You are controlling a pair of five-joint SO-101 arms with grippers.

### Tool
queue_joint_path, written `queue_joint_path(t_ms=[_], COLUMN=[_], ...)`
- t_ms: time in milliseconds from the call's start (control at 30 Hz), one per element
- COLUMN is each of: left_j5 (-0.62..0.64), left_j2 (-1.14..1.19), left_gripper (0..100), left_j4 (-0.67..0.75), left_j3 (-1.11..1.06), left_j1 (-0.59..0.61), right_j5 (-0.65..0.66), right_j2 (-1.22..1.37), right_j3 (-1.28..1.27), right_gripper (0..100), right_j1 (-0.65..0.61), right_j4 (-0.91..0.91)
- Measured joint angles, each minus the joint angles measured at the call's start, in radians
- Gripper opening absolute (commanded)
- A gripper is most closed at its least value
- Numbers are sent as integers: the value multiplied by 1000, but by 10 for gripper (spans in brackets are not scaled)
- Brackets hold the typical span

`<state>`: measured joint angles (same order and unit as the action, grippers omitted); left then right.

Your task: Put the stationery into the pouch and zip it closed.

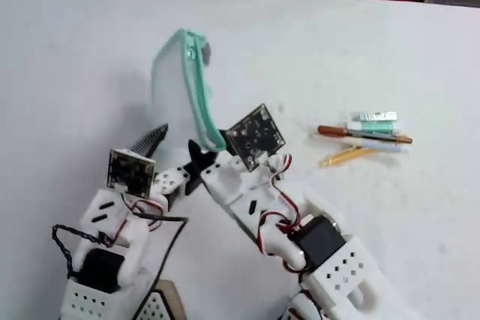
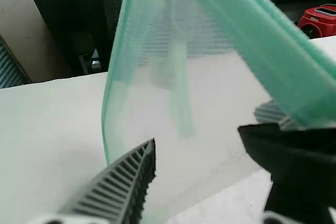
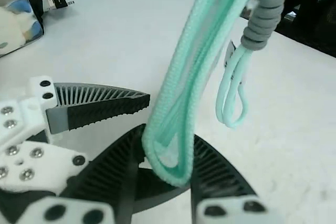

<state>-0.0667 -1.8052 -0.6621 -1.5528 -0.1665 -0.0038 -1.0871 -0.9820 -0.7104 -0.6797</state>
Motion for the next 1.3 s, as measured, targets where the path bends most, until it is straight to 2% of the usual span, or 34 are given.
queue_joint_path(t_ms=[233, 467, 733, 800, 933, 1100, 1300], left_j5=[-3, -5, -5, -5, -40, -46, -43], left_j2=[0, -3, -3, -3, -3, -3, -5], left_gripper=[335, 335, 336, 336, 335, 335, 335], left_j4=[-2, -199, -230, -242, -265, -267, -259], left_j3=[0, 106, 124, 124, 124, 124, 124], left_j1=[0, 8, -3, -55, -150, -120, -66], right_j5=[-54, -55, -55, -58, -58, -57, -57], right_j2=[0, 0, 0, 0, 2, 2, 2], right_j3=[0, 0, 0, 0, 28, 38, 92], right_gripper=[19, 19, 19, 19, 19, 19, 21], right_j1=[28, 58, 58, 55, -8, -97, -132], right_j4=[0, 0, -2, -2, -3, -43, -138])
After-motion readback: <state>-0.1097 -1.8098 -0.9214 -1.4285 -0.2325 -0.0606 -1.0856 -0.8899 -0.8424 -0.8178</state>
